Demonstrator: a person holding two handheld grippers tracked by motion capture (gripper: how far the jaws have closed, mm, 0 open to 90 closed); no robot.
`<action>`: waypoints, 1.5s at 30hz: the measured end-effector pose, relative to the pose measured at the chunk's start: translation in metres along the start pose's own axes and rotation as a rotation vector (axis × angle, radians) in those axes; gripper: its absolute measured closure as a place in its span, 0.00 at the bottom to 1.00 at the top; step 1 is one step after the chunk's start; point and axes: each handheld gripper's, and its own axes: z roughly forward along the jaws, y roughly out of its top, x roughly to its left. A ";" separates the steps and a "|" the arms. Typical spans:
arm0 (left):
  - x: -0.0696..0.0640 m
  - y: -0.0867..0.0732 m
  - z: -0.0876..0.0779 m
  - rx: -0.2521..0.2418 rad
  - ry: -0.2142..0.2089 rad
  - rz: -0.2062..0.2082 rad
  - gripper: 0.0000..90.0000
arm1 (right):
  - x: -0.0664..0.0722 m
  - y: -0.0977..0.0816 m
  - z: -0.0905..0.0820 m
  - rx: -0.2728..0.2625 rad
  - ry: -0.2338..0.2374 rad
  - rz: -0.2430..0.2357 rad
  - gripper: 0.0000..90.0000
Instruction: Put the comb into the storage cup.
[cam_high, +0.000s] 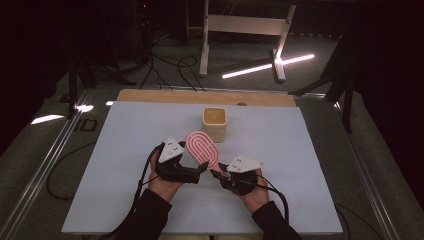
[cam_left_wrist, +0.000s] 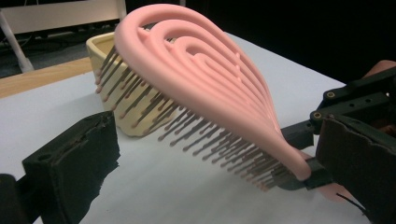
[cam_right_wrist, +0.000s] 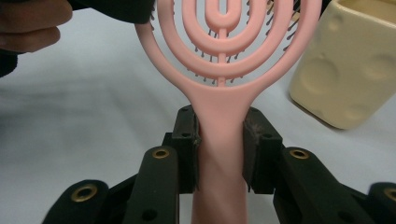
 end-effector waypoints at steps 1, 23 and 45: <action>0.000 0.000 0.001 0.001 -0.004 -0.004 0.00 | 0.000 0.000 0.000 0.000 0.001 0.000 0.77; -0.004 0.000 0.017 0.026 -0.037 -0.075 0.22 | 0.004 0.001 0.000 -0.014 0.004 -0.006 0.77; -0.003 0.002 0.019 0.022 -0.111 -0.165 0.56 | 0.006 0.000 0.000 -0.025 -0.005 -0.020 0.77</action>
